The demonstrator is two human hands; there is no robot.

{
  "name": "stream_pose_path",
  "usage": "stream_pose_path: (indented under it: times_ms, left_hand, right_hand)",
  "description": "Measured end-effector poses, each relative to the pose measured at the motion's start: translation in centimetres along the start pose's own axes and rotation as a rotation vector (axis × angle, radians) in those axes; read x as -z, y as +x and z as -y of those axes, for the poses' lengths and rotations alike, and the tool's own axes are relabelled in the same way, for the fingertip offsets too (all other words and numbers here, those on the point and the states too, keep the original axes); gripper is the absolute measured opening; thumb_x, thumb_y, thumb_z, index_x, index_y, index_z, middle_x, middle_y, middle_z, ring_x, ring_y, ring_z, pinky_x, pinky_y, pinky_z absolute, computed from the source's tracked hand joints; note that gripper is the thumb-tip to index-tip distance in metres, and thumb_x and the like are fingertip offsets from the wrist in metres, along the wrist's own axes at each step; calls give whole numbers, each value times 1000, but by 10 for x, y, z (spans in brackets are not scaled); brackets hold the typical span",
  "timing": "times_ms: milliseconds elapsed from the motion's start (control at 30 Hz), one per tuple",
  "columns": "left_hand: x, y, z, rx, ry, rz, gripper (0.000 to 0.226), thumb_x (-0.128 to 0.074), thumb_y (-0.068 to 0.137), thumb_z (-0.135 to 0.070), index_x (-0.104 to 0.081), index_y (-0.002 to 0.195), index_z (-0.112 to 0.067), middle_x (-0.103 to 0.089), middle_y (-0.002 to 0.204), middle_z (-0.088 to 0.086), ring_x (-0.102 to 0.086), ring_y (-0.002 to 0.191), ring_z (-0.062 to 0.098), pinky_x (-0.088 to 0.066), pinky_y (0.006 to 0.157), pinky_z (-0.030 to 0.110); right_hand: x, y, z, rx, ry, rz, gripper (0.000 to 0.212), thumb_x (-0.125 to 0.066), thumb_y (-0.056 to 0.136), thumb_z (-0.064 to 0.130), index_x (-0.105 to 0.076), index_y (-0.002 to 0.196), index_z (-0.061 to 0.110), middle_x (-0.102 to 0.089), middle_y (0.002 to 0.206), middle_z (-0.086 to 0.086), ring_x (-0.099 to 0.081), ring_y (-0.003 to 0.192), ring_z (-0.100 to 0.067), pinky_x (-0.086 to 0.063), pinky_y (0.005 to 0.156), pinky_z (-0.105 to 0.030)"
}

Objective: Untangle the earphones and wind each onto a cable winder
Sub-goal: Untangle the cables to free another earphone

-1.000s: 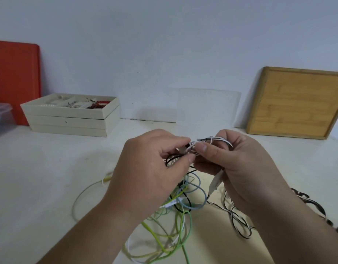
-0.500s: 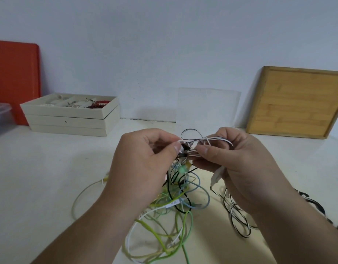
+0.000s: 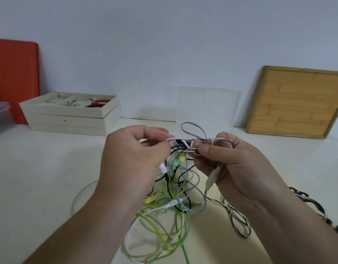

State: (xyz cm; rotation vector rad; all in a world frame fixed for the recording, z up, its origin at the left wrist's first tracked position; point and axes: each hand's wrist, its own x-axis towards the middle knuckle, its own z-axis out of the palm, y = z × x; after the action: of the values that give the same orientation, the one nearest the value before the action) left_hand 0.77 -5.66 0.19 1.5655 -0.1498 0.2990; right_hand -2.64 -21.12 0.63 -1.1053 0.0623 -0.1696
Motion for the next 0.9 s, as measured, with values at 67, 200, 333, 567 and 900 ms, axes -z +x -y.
stream_pose_path:
  times_ms: [67,200,333,567,900]
  left_hand:
    - [2,2,4,55,14,21,14,-78,78,-4,-75,72,-17,-76,70,-3,-71,64,20,-56,56,25]
    - [1,1,-2,130,-64,158,21,-67,88,2,-68,75,-15,-77,78,6,-73,75,30,-60,80,48]
    - [3,3,-7,145,-90,145,29,-65,84,3,-68,65,-19,-76,73,4,-70,72,21,-56,82,47]
    - [13,7,-9,30,131,199,13,-54,72,-17,-63,66,-23,-41,40,-11,-58,67,21,-51,77,48]
    - [11,2,-6,108,193,566,16,-66,85,-45,-78,90,-35,-68,65,14,-54,42,13,-39,54,23]
  right_hand:
    - [-1,-1,0,-16,68,35,38,-66,62,-7,-38,53,17,-68,71,-14,-70,65,-22,-58,57,-25]
    - [-2,-1,0,-46,84,63,32,-62,64,-7,-39,58,14,-68,69,-12,-68,63,-20,-59,59,-27]
    - [3,0,3,-21,-165,42,31,-70,65,-4,-48,55,15,-71,78,-15,-69,72,-26,-55,56,-27]
    - [3,-2,13,-9,-263,75,16,-65,68,20,-51,67,12,-59,68,-16,-45,51,-22,-28,42,-27]
    - [2,-5,13,-33,-331,185,15,-63,72,26,-54,66,15,-52,61,-12,-32,46,-19,-17,45,-28]
